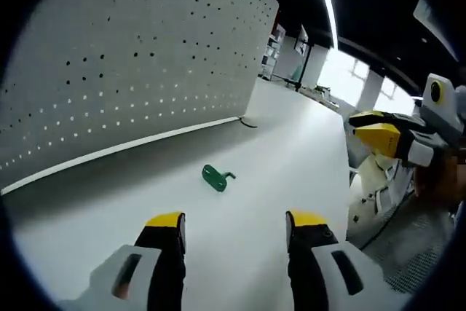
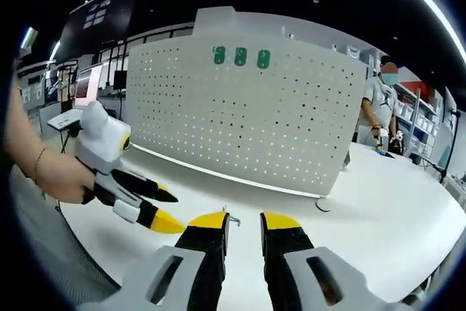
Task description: Insert the hook assembly into the mounting plate slot until the hook locks in place.
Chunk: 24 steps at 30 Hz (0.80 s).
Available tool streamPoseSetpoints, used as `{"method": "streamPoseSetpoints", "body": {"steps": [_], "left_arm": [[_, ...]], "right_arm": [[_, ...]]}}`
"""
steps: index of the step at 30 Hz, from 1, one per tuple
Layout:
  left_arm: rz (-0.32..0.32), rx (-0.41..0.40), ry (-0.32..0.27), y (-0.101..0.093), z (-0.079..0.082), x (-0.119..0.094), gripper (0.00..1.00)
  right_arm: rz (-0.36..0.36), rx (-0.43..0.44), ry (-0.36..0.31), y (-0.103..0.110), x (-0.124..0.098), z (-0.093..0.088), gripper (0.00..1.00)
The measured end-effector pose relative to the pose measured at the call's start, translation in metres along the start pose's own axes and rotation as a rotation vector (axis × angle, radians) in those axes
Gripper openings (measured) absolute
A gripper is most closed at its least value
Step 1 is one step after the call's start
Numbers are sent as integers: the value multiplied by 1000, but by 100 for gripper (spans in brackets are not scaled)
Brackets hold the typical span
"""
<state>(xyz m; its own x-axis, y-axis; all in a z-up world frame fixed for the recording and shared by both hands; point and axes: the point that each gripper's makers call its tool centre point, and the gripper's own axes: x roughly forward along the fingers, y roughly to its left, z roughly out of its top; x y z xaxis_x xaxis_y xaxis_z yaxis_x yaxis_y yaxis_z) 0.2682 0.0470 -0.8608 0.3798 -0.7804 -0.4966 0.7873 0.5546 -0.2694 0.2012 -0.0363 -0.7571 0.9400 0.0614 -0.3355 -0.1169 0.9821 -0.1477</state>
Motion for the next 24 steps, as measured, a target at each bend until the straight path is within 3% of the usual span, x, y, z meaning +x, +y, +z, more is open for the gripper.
{"method": "streamPoseSetpoints", "body": {"steps": [3,5,16,19,24], "left_arm": [[34,75,2,7,1,10,40],[31,78,0,7,2,18,35],[14,63,10,11,5,56,37],[36,211,33,12,6,63,35],[29,213,33,9,7,73,28]], "right_arm": [[-3,0,1,-1,0,-1,15],[-1,3,7,-1,1,-2,15],[14,-9,29,0,3,-8,15],[13,-12,34,0,3,-10,15],[19,-13,36,2,4,-10,14]]}}
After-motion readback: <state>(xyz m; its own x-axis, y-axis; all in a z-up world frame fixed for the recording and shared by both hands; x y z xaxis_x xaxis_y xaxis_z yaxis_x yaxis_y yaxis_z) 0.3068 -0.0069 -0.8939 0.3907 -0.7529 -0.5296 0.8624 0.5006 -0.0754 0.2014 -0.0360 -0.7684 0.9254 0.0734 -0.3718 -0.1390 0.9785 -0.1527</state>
